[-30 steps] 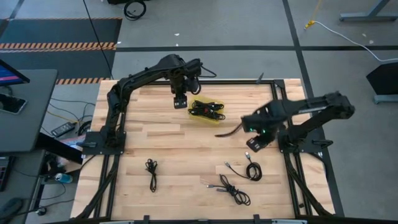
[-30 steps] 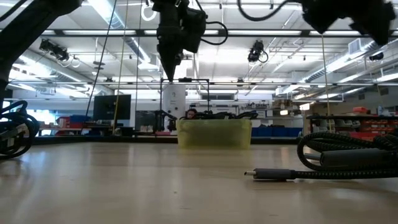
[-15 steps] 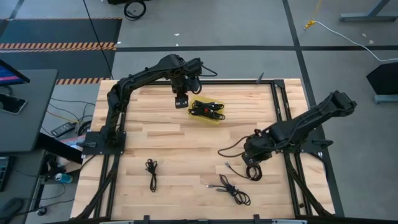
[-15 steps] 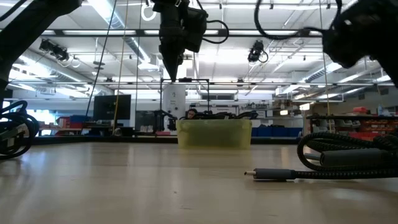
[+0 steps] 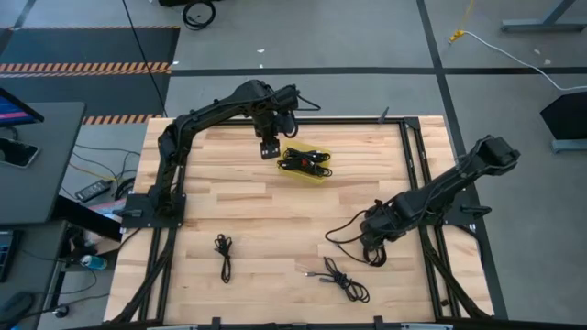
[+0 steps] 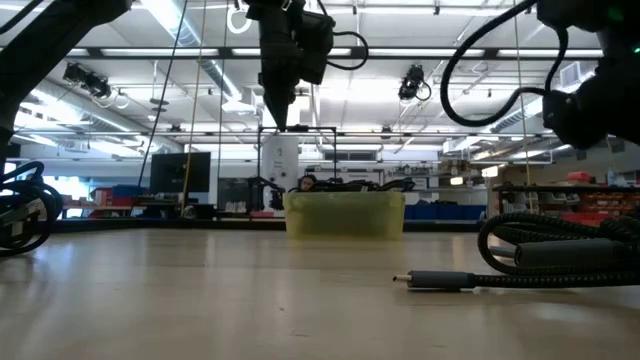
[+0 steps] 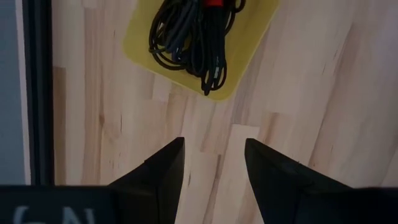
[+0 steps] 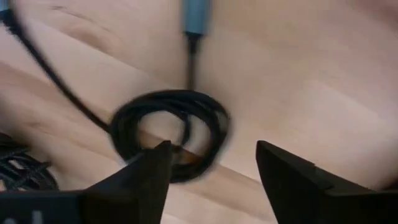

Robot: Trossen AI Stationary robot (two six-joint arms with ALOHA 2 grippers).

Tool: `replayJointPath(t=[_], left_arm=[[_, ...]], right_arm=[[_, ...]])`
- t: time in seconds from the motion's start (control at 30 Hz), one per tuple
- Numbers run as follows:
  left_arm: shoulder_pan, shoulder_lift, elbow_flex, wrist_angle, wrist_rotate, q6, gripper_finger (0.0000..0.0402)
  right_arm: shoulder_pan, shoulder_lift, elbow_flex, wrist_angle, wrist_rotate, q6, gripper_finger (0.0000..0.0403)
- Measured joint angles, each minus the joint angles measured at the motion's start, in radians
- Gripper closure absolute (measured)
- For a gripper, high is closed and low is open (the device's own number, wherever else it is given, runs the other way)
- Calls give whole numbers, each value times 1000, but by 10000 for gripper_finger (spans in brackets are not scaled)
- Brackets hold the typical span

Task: Pick and place USB-C Cables
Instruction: Put the black charger cable into the yellow bin

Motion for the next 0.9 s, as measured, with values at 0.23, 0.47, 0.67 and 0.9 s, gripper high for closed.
replayJointPath(t=[0.23, 0.47, 0.67, 0.9], left_arm=[[0, 0, 0, 1, 0, -29, 225], [0, 0, 0, 6, -1, -39, 225], [0, 0, 0, 8, -1, -62, 225], [-2, 0, 0, -6, -1, -72, 226]], right_arm=[[53, 52, -64, 184, 0, 48, 148], [97, 131, -81, 227, -1, 50, 158], [95, 153, -81, 213, -8, 49, 207], [89, 96, -89, 180, -4, 46, 372]])
